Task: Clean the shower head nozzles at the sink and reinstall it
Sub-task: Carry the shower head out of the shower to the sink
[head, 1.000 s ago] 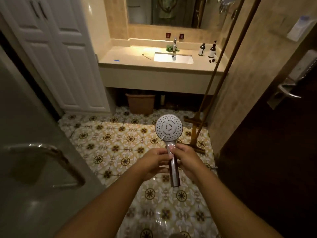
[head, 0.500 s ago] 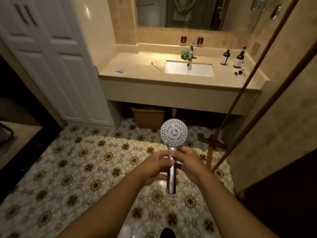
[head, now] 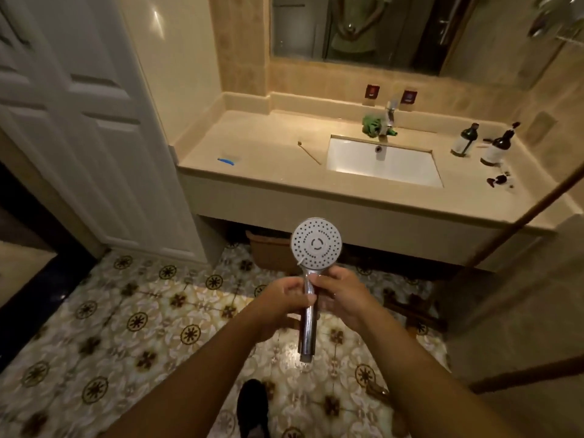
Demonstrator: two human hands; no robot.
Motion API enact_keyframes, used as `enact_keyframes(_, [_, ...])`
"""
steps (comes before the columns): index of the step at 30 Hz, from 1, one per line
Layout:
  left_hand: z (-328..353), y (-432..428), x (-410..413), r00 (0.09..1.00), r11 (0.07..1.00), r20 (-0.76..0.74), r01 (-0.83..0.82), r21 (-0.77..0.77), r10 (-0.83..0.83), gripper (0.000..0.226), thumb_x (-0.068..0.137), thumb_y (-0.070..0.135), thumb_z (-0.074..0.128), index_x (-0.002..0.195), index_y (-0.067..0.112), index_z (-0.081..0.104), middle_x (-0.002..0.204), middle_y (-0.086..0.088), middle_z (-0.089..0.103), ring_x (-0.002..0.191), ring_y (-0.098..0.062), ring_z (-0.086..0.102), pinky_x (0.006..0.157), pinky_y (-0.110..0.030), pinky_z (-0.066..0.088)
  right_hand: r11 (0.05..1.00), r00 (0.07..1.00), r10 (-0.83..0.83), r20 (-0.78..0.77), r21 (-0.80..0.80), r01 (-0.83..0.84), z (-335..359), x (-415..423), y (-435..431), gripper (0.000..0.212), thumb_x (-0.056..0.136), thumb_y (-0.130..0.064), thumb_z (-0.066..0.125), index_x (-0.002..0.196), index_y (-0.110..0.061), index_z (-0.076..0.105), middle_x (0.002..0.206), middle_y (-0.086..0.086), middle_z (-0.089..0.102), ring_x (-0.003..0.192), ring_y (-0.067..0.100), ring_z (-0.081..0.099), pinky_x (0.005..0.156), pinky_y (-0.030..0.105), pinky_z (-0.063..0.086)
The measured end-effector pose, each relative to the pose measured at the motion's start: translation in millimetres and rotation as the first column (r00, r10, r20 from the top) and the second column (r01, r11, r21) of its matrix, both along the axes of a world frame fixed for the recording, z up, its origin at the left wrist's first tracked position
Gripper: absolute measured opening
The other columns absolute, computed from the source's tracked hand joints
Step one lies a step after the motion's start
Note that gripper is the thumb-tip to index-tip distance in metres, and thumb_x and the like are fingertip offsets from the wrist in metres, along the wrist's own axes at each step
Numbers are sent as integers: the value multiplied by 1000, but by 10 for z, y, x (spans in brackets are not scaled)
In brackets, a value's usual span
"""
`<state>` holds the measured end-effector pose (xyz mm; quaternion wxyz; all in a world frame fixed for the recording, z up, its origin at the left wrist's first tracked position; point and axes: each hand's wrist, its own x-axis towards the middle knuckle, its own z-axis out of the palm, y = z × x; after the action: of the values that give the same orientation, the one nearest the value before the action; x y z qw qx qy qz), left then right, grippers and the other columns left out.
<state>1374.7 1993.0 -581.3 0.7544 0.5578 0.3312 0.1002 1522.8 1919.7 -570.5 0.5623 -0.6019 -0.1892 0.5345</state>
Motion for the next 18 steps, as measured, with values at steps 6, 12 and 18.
enact_keyframes(6, [92, 1281, 466, 997, 997, 17, 73, -20, -72, 26, 90, 9, 66, 115, 4, 62, 96, -15, 73, 85, -27, 71, 73, -41, 60, 1000, 999, -16, 33, -3, 16, 114, 425, 1183, 15, 91, -9, 65, 104, -3, 70, 94, 14, 77, 80, 25, 75, 57, 27, 56])
enact_keyframes(12, [93, 2191, 1103, 991, 990, -2, 136, 28, -136, 27, 84, 15, 70, 110, 10, 66, 104, -22, 74, 95, -36, 70, 83, -48, 54, 997, 993, -78, 84, -9, 79, 109, 968, 2000, 16, 92, -13, 65, 106, -6, 70, 96, 13, 77, 83, 27, 74, 60, 35, 58])
enact_keyframes(18, [-37, 2965, 1957, 992, 994, -69, 108, 28, -106, 36, 81, 17, 72, 115, 11, 59, 101, -18, 74, 100, -41, 70, 76, -51, 57, 998, 992, -54, 115, -16, 56, -29, 1805, 2826, 14, 90, -10, 66, 104, -7, 71, 95, 10, 78, 85, 25, 75, 66, 34, 61])
